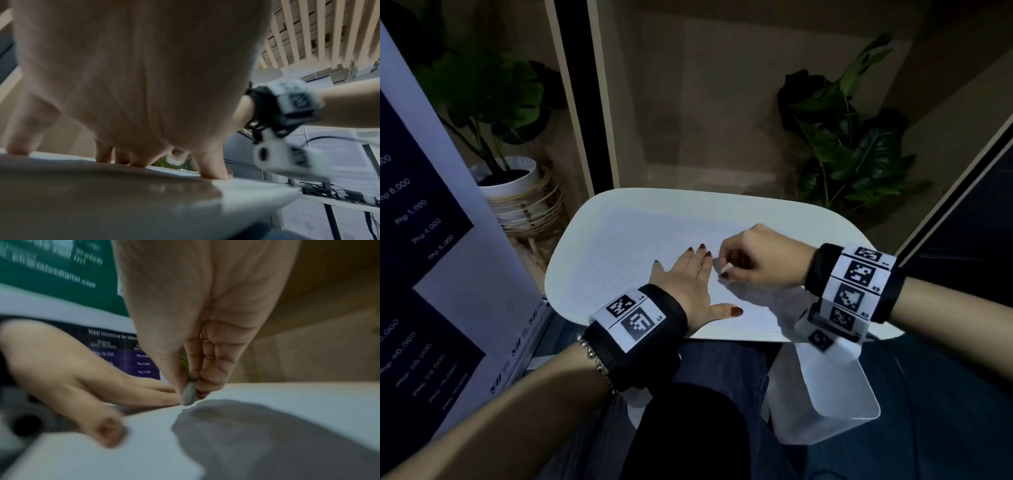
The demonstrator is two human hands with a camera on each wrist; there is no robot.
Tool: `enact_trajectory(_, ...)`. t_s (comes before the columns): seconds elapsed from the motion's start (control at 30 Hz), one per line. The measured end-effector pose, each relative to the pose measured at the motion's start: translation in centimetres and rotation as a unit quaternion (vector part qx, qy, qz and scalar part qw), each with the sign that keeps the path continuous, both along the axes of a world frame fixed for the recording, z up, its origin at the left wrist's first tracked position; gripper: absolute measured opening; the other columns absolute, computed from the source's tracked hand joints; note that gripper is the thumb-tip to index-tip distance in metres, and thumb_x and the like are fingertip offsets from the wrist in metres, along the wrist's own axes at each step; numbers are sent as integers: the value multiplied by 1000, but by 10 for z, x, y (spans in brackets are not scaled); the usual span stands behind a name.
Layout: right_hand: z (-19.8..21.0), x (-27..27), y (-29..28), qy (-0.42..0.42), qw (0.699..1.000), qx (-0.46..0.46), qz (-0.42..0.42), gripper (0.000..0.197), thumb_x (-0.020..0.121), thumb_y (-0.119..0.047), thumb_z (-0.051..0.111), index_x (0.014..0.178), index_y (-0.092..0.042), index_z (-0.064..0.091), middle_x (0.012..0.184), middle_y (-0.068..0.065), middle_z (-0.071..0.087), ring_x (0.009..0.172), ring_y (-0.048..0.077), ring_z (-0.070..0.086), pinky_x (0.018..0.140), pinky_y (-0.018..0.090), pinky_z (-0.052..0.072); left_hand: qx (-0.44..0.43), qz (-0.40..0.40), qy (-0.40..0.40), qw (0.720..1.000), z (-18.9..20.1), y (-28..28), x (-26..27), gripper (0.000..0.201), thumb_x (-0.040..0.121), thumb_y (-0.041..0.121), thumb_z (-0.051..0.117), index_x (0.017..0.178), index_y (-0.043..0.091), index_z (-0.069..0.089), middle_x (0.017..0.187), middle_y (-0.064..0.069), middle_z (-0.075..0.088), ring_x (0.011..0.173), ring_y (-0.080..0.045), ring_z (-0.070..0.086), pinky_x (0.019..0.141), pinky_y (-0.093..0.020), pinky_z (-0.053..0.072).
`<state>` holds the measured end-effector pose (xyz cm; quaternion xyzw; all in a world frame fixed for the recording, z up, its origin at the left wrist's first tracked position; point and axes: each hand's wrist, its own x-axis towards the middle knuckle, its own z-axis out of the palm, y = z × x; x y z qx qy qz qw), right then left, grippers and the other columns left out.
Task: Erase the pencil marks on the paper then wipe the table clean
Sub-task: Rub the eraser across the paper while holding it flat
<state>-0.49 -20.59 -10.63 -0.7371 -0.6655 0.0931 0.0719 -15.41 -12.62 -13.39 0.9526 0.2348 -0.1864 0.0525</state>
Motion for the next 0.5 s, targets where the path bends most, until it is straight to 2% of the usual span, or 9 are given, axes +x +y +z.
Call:
enact_trajectory(0.07,-3,-7,0,19,1000,1,8,8,88,-22,65,89,-15,70,75,-3,69,67,8,55,69,22,45,2,10,8,1000,-1,-1,0,100,88,78,21,154,14,-16,162,2,-22,150,-14,-15,120,-54,7)
enact_trajectory(0.13,-2,2,3,-3,1000,-10,-22,8,88,-20,65,87,-14,70,72,-5,64,67,7,53,67,23,42,4,30,14,999,-2,0,1,104,85,82,21,154,13,-18,162,0,-23,150,-16,-16,120,-54,6)
enact_trajectory(0.2,4,9,7,-43,997,-26,-56,11,87,-16,61,87,-11,71,70,-3,59,72,14,55,67,26,44,8,46,13,999,-4,1,1,108,82,85,20,154,12,-18,162,-1,-23,150,-18,-16,119,-55,4)
enact_trajectory(0.27,7,5,10,-48,997,-19,-59,13,87,-15,59,85,-8,70,67,-2,57,73,19,58,66,27,47,8,49,9,999,-5,2,1,110,81,86,20,153,13,-18,161,-1,-23,150,-20,-17,119,-56,2)
enact_trajectory(0.33,6,-7,9,-11,1000,-11,-23,10,87,-16,61,82,-11,68,63,-10,55,63,5,54,61,15,42,11,46,7,999,-6,2,0,110,80,87,20,153,13,-18,162,-1,-23,150,-21,-18,119,-56,1)
enact_trajectory(0.4,3,-14,8,13,1000,-23,5,7,86,-17,63,84,-15,69,62,-16,56,60,-1,53,59,7,36,16,46,5,999,-7,2,0,111,79,88,19,154,14,-17,162,-1,-22,150,-22,-17,119,-56,2)
enact_trajectory(0.43,4,-13,9,14,999,-30,0,7,86,-17,64,84,-16,70,63,-16,57,61,-1,53,59,7,36,17,47,6,999,-7,2,0,111,79,88,19,154,14,-17,162,-1,-22,150,-22,-17,119,-56,2)
enact_trajectory(0.5,8,-6,14,-11,999,-35,-27,9,86,-16,63,85,-12,71,64,-11,57,65,4,53,61,15,40,17,52,8,998,-5,1,1,110,80,87,19,154,13,-17,162,-2,-22,150,-22,-17,119,-56,2)
